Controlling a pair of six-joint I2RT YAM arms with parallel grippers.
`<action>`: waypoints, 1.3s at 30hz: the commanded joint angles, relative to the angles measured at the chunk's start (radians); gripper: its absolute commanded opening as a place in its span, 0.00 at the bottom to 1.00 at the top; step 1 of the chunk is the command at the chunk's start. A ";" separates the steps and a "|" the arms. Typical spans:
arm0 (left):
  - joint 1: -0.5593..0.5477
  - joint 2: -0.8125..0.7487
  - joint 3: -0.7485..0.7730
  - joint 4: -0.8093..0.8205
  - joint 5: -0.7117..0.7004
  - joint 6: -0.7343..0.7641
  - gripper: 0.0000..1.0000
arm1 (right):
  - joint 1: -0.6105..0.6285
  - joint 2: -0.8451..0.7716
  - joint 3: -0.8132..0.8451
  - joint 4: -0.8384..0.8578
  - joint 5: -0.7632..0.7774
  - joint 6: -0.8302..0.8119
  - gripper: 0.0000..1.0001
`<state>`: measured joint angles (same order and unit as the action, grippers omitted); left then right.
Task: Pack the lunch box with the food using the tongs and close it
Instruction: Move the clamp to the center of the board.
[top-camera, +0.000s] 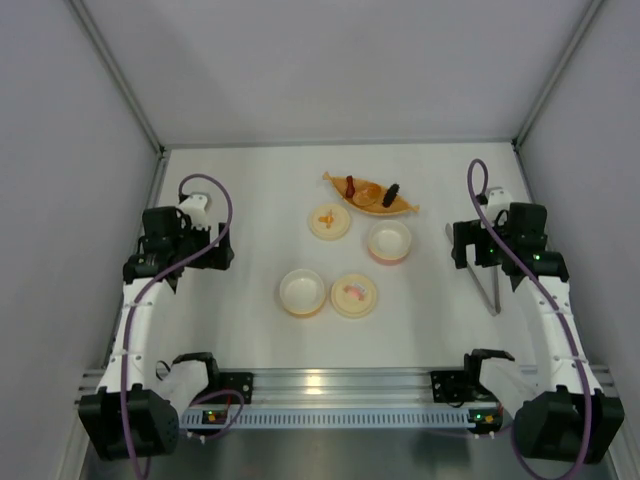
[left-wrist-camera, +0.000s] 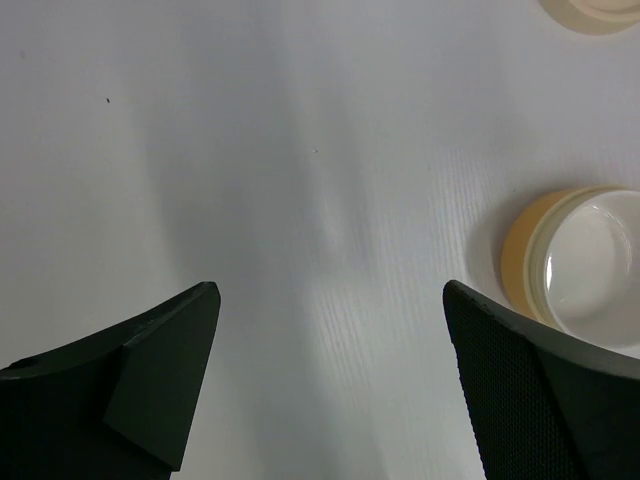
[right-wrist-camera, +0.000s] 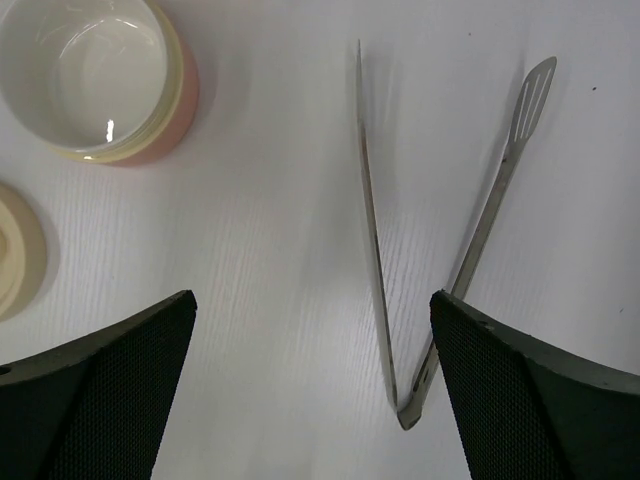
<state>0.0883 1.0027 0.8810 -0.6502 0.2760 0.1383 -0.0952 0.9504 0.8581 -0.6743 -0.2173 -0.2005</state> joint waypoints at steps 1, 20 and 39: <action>0.001 -0.042 0.027 0.027 0.020 0.012 0.98 | 0.009 0.008 0.010 -0.013 0.027 -0.019 0.99; -0.001 -0.001 0.059 0.001 0.031 0.061 0.98 | -0.051 0.255 0.113 -0.329 0.214 -0.249 0.99; -0.001 0.024 0.061 0.040 0.091 0.076 0.98 | -0.158 0.694 0.214 -0.203 0.228 -0.247 0.99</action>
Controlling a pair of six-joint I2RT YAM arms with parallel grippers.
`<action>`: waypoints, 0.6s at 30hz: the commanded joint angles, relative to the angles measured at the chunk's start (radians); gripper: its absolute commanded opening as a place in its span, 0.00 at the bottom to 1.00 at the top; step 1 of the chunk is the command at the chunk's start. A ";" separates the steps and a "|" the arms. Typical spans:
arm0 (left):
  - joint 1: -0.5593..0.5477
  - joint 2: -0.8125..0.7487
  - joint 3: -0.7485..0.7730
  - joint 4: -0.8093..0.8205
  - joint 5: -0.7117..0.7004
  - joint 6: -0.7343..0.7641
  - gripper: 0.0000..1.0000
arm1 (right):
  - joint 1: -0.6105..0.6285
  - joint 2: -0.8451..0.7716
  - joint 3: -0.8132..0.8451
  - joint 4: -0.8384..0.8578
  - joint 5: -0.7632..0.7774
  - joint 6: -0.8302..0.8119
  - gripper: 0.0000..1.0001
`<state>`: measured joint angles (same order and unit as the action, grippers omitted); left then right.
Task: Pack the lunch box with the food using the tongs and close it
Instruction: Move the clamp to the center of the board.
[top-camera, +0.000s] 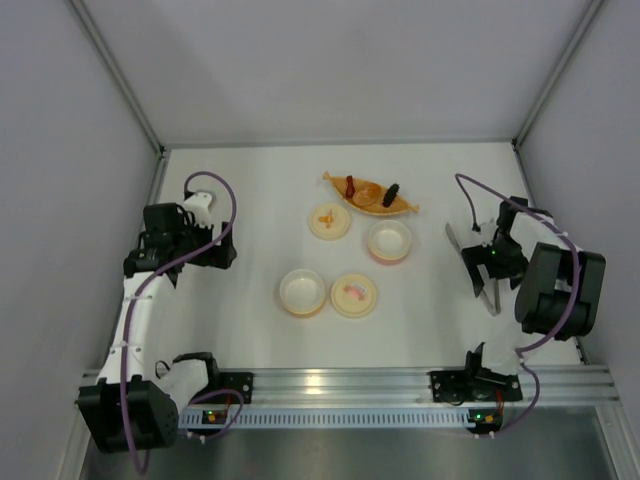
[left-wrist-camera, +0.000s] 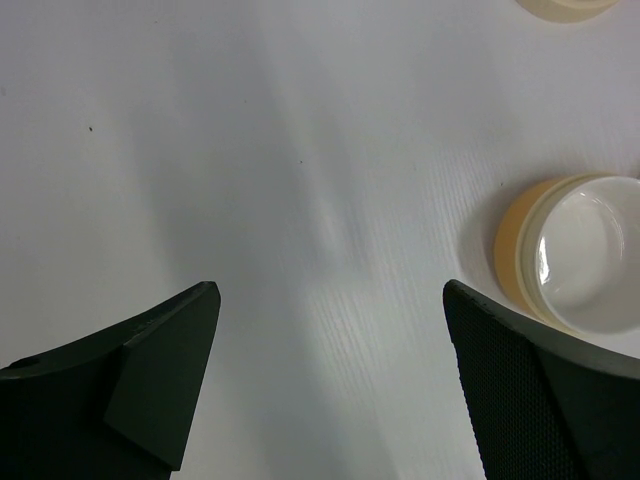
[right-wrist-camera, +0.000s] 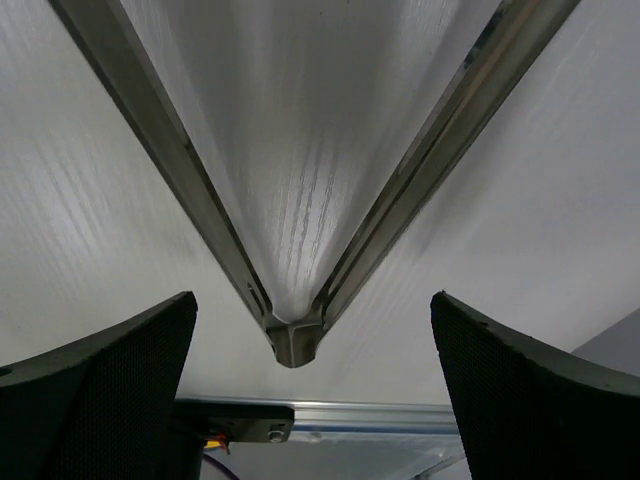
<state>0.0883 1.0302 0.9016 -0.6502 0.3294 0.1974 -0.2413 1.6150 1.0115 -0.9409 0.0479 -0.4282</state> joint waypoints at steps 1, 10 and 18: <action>-0.001 -0.004 0.039 0.049 0.037 0.017 0.98 | -0.012 0.042 0.065 0.073 -0.042 -0.017 0.99; -0.001 0.045 0.036 0.093 0.033 0.002 0.98 | -0.003 0.143 0.139 0.186 -0.098 0.060 0.91; 0.001 0.074 0.033 0.118 0.034 -0.009 0.98 | 0.011 0.263 0.203 0.241 -0.088 0.103 0.72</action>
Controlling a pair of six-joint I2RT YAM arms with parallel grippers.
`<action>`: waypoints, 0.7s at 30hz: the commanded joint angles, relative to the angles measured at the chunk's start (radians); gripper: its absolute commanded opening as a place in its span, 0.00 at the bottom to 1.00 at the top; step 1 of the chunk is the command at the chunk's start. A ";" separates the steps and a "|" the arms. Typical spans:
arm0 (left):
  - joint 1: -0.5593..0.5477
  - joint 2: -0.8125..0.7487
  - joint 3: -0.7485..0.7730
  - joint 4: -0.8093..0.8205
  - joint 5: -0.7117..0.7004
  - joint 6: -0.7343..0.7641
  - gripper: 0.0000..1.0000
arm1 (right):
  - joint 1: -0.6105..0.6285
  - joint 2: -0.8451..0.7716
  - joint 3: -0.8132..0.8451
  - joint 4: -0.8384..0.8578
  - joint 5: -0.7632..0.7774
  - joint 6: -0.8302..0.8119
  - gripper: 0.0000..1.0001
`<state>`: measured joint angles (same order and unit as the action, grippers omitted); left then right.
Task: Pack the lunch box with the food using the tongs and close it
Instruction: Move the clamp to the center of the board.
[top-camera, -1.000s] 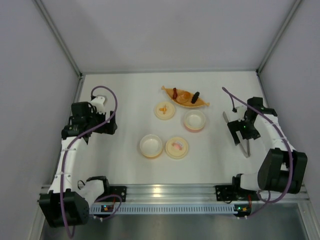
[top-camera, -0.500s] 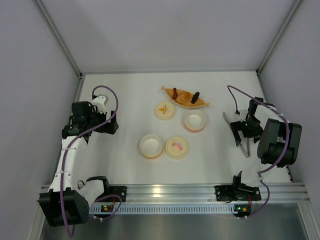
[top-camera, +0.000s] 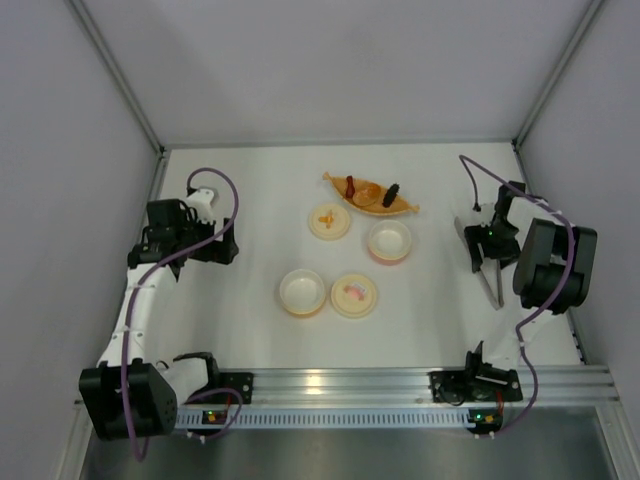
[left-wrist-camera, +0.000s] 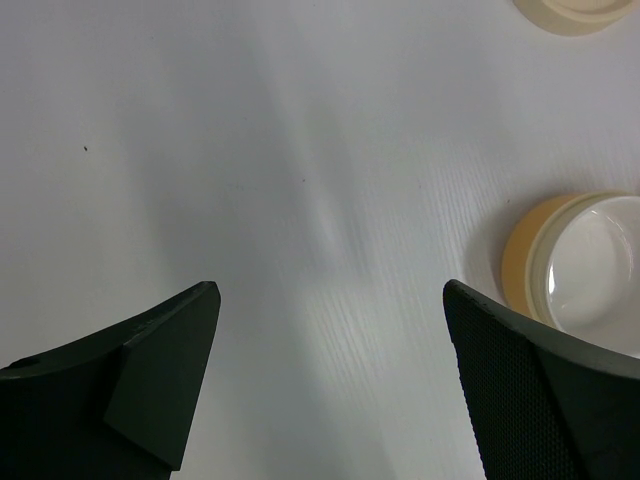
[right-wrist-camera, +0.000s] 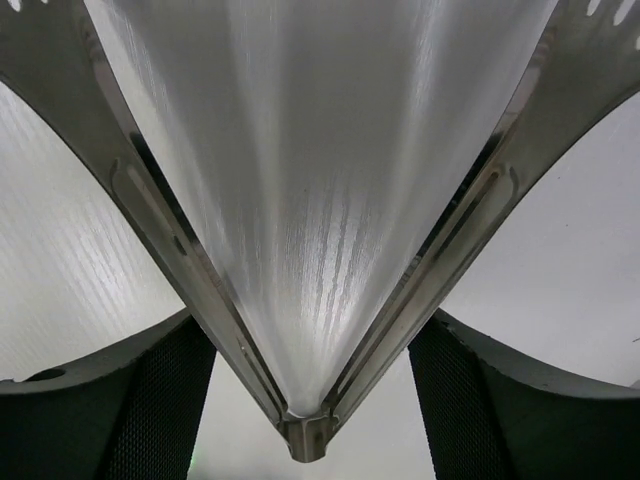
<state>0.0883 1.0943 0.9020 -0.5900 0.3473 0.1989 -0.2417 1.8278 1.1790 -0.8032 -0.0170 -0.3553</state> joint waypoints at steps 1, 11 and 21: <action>0.001 0.015 0.032 0.062 0.012 -0.012 0.98 | 0.012 0.057 0.042 0.110 -0.021 0.035 0.71; -0.001 0.047 0.029 0.090 0.010 -0.022 0.98 | 0.016 0.116 0.179 0.154 -0.092 0.093 0.67; -0.002 0.055 0.028 0.101 0.009 -0.029 0.98 | 0.016 0.133 0.130 0.200 -0.086 0.115 0.85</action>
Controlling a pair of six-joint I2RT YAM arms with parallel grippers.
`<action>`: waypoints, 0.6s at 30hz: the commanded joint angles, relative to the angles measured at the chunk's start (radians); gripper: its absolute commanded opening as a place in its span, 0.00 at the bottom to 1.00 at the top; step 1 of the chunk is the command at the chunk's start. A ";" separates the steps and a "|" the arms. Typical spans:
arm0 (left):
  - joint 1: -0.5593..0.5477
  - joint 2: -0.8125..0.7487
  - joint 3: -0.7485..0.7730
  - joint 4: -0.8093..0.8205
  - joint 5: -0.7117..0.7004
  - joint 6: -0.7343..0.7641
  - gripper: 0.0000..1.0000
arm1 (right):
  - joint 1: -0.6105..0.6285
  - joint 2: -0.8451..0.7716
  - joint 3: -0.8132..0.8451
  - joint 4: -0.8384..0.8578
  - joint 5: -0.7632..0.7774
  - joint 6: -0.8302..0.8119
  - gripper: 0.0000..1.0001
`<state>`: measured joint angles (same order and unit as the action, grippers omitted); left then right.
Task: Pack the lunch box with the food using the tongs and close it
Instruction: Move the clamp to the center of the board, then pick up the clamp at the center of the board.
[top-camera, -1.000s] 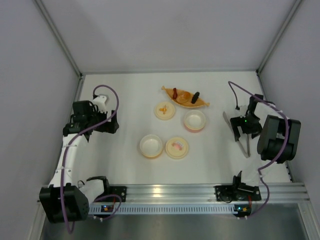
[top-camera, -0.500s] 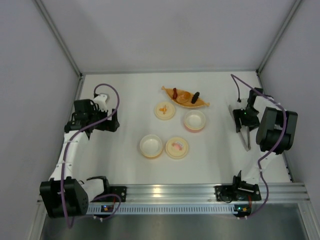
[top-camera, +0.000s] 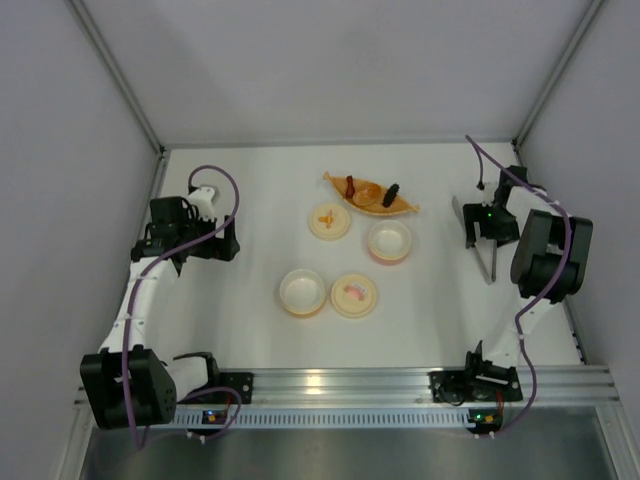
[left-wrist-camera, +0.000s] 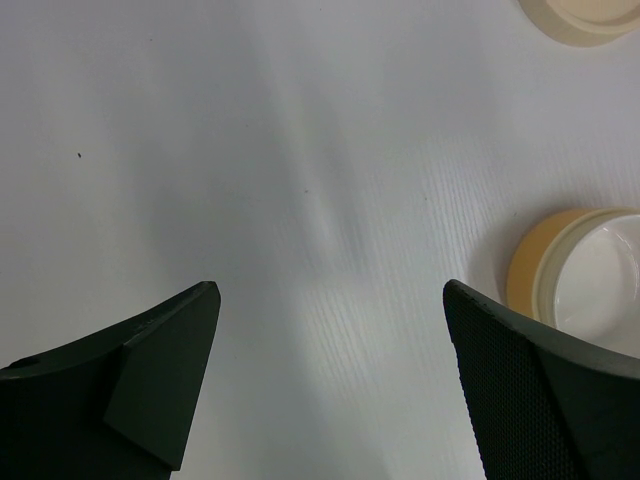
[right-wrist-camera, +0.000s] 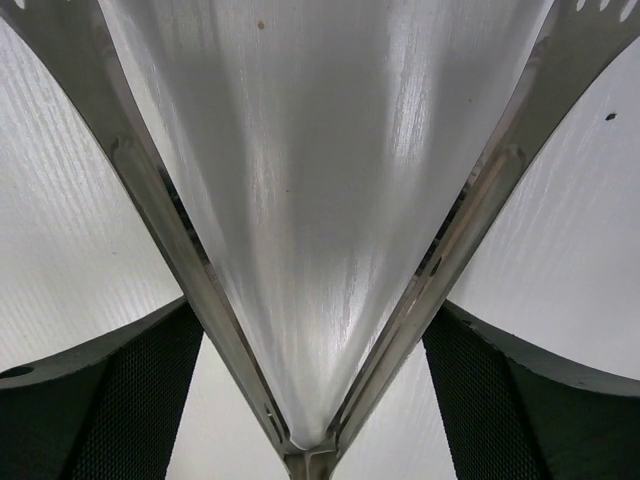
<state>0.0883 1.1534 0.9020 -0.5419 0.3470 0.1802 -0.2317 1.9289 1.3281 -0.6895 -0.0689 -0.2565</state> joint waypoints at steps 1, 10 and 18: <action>0.001 -0.003 0.028 0.053 0.010 -0.011 0.98 | 0.008 0.021 -0.026 0.087 -0.034 0.017 0.87; 0.001 0.005 0.025 0.057 0.018 -0.019 0.98 | 0.009 0.045 -0.018 0.033 -0.006 0.010 0.84; 0.001 0.006 0.020 0.054 0.020 -0.012 0.98 | 0.009 0.033 -0.043 0.047 -0.002 0.016 0.70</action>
<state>0.0883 1.1549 0.9020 -0.5304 0.3477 0.1738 -0.2314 1.9308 1.3251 -0.6781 -0.0559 -0.2501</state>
